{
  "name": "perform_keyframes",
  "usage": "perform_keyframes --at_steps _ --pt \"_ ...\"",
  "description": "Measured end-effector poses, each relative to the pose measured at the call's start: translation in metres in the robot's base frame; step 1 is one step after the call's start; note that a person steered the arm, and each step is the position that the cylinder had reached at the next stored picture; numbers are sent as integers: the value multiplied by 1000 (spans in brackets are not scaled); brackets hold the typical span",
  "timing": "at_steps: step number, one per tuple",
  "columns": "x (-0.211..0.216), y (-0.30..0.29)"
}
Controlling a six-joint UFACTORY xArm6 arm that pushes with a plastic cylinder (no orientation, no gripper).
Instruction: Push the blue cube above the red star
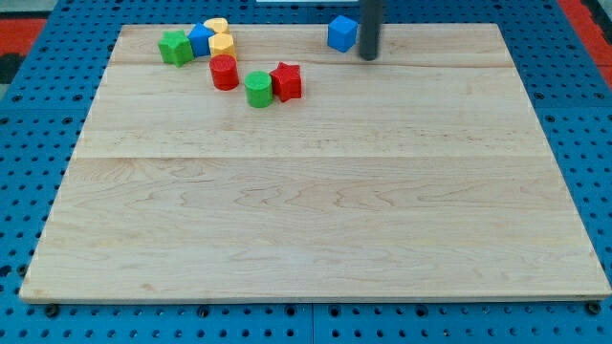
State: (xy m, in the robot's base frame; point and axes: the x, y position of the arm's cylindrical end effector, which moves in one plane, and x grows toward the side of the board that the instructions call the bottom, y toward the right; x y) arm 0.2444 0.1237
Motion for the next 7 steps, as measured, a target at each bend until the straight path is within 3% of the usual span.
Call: perform_keyframes --at_steps 1,2,3,4,6,7 --pt "-41 1" --pt "-34 -63" --pt "-20 -68" --pt "9 -34" --pt "-52 -38" --pt "-51 -70"
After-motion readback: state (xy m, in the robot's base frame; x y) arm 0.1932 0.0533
